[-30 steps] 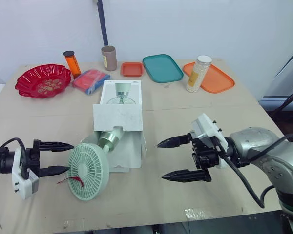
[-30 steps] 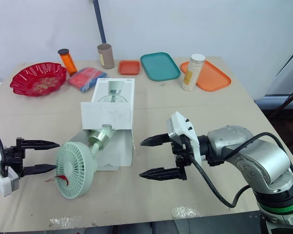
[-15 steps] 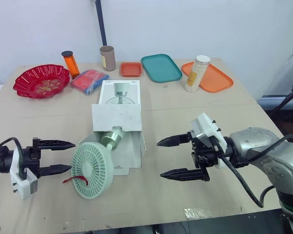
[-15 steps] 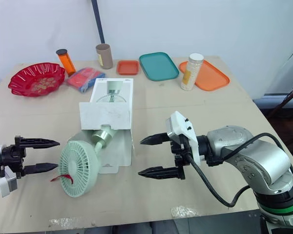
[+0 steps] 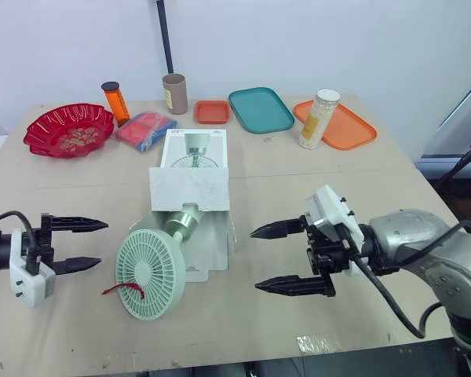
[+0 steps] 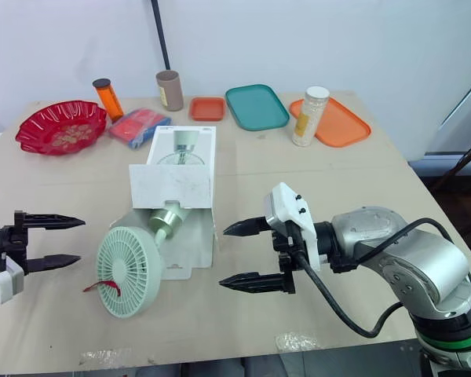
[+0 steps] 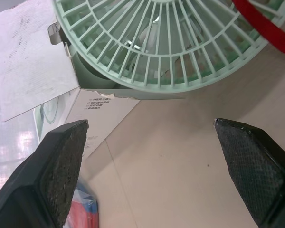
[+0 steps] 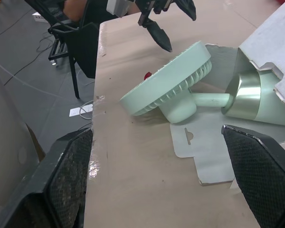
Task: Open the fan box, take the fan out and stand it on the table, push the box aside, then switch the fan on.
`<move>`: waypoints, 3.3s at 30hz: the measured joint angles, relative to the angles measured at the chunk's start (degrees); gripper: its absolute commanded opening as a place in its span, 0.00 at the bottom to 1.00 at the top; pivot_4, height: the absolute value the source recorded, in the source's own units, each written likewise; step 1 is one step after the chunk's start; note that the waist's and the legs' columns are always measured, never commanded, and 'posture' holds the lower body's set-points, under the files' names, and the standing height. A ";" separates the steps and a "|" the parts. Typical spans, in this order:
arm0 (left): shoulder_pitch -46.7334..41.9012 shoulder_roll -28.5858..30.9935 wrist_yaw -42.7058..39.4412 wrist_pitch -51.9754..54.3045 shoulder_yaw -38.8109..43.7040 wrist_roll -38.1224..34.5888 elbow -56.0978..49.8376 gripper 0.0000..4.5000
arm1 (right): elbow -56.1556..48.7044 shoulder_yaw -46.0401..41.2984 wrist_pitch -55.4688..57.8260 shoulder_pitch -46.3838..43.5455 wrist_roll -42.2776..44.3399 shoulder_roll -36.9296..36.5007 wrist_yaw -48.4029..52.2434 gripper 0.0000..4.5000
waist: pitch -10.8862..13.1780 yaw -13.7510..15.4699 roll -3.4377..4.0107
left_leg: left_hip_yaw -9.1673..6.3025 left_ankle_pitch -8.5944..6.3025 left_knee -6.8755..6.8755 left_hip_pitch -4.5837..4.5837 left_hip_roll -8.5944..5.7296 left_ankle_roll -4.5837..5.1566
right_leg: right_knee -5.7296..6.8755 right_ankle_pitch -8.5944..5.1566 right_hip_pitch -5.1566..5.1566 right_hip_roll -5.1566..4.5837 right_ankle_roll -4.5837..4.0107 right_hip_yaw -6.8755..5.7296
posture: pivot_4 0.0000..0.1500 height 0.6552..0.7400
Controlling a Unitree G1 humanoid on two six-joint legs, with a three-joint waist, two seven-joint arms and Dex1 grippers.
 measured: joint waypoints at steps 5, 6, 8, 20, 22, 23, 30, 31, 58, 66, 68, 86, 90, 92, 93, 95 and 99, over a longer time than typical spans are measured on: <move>-1.22 -4.22 4.56 -0.05 1.14 11.08 -1.09 1.00 | -0.38 -0.39 0.00 0.34 0.63 -0.81 -0.75 0.98 | -0.03 -0.01 -0.06 | 0.00 0.00 0.06 -0.01 0.01 0.01 | 0.02 0.01 0.00 0.02 0.00 0.00 | 1.00 1.00; -1.24 -4.22 4.75 -0.05 1.24 11.37 -1.10 1.00 | -0.38 -0.41 0.00 0.34 0.69 -0.83 -0.76 0.98 | -0.03 -0.01 -0.06 | -0.01 0.00 0.06 -0.01 0.01 0.01 | 0.02 0.00 0.00 0.02 0.00 0.00 | 1.00 1.00; -2.68 -5.21 7.76 -0.13 2.28 15.95 -0.86 1.00 | -0.40 -0.68 0.07 0.35 1.08 -0.99 -1.07 0.98 | -0.04 0.02 -0.04 | -0.01 0.00 0.07 -0.01 -0.01 0.01 | 0.04 0.01 0.01 0.00 0.00 0.00 | 1.00 1.00; -3.59 -6.17 33.48 -0.37 2.03 38.12 -1.40 1.00 | -1.03 -3.34 5.61 -2.23 12.65 -1.73 -7.91 0.98 | -0.05 0.08 -0.05 | -0.01 -0.01 0.15 -0.01 -0.04 0.03 | 0.09 0.02 0.03 -0.05 0.04 0.00 | 1.00 1.00; -3.59 -5.56 36.90 -0.36 1.70 40.12 -2.09 1.00 | -0.90 -3.39 6.60 -3.86 15.30 -1.54 -9.83 0.98 | -0.05 0.07 -0.05 | -0.01 -0.01 0.15 -0.01 -0.04 0.04 | 0.10 0.02 0.03 -0.06 0.04 0.00 | 1.00 1.00; -3.51 -4.93 38.96 -0.36 1.58 41.05 -2.69 1.00 | -0.81 -3.42 6.94 -4.42 16.45 -1.50 -10.80 0.98 | -0.06 0.07 -0.06 | -0.02 -0.01 0.15 -0.01 -0.04 0.04 | 0.10 0.02 0.02 -0.05 0.04 0.00 | 1.00 1.00; -2.48 -3.36 49.17 -0.39 0.44 47.69 -5.75 1.00 | -0.51 -2.90 7.39 -5.20 17.81 -1.42 -12.31 0.98 | -0.06 0.08 -0.06 | 0.00 -0.02 0.15 -0.02 -0.09 0.05 | 0.11 0.02 0.02 -0.13 0.05 0.00 | 1.00 1.00; -2.38 -3.53 50.30 -0.41 0.33 49.06 -5.93 1.00 | -0.38 -2.80 7.39 -5.33 17.81 -1.42 -12.31 0.98 | -0.06 0.08 -0.06 | 0.00 -0.02 0.15 -0.02 -0.09 0.05 | 0.12 0.02 0.01 -0.12 0.04 0.00 | 1.00 1.00; -2.00 -6.57 73.77 1.57 -1.69 64.02 -13.63 1.00 | -0.30 -2.81 7.62 -5.54 18.45 -2.37 -12.81 0.98 | -0.09 0.39 -0.10 | 0.03 -0.02 0.22 -0.03 -0.14 0.06 | 0.28 0.03 -0.03 -0.23 0.05 -0.01 | 1.00 1.00; -1.22 -6.50 71.78 1.71 -1.69 61.84 -15.33 1.00 | -0.23 -2.19 6.40 -5.54 16.34 -1.97 -11.62 0.98 | -0.09 0.47 -0.10 | 0.03 -0.02 0.26 -0.03 -0.15 0.06 | 0.31 0.03 -0.02 -0.21 0.05 -0.01 | 1.00 1.00; -1.35 -6.65 71.36 1.79 -1.69 61.50 -15.98 1.00 | -0.20 -2.13 6.19 -5.54 15.88 -1.97 -11.42 0.98 | -0.09 0.48 -0.10 | 0.03 -0.02 0.27 -0.03 -0.15 0.06 | 0.32 0.02 -0.02 -0.22 0.05 -0.01 | 1.00 1.00; -5.41 -10.42 68.87 0.14 -2.62 62.52 -18.10 1.00 | -0.20 -1.99 5.10 -5.20 12.93 -1.44 -11.21 0.98 | -0.10 0.54 -0.11 | 0.03 -0.02 0.33 -0.03 -0.16 0.07 | 0.37 0.03 -0.02 -0.21 0.05 -0.01 | 1.00 1.00; -6.18 -10.48 68.96 -0.41 -2.70 64.22 -18.47 1.00 | -0.21 -1.94 4.96 -5.13 12.16 -1.40 -11.11 0.98 | -0.10 0.59 -0.11 | 0.03 -0.02 0.34 -0.03 -0.17 0.07 | 0.39 0.03 -0.02 -0.21 0.05 -0.01 | 1.00 1.00; -6.58 -10.49 69.14 -0.50 -2.75 65.08 -18.51 1.00 | -0.22 -1.93 4.84 -5.06 11.80 -1.38 -10.88 0.98 | -0.10 0.62 -0.12 | 0.03 -0.02 0.35 -0.03 -0.17 0.07 | 0.39 0.03 -0.01 -0.21 0.05 -0.01 | 1.00 1.00; -7.00 -10.49 69.41 -0.52 -2.78 65.86 -18.57 1.00 | -0.24 -1.85 4.68 -4.90 11.46 -1.26 -10.71 0.98 | -0.10 0.64 -0.12 | 0.03 -0.02 0.35 -0.03 -0.18 0.07 | 0.39 0.03 -0.01 -0.22 0.05 -0.01 | 1.00 1.00; -7.15 -10.50 69.59 -0.52 -2.80 66.24 -18.60 1.00 | -0.24 -1.67 4.54 -4.83 11.19 -1.21 -10.69 0.98 | -0.10 0.64 -0.12 | 0.03 -0.02 0.35 -0.03 -0.17 0.07 | 0.40 0.03 -0.01 -0.22 0.05 -0.01 | 1.00 1.00; -7.51 -10.68 70.27 -0.58 -3.03 68.09 -18.95 1.00 | -0.26 -0.77 4.13 -4.79 10.52 -0.80 -10.67 0.98 | -0.11 0.65 -0.12 | 0.03 -0.02 0.36 -0.03 -0.18 0.07 | 0.41 0.02 -0.01 -0.22 0.05 -0.01 | 1.00 1.00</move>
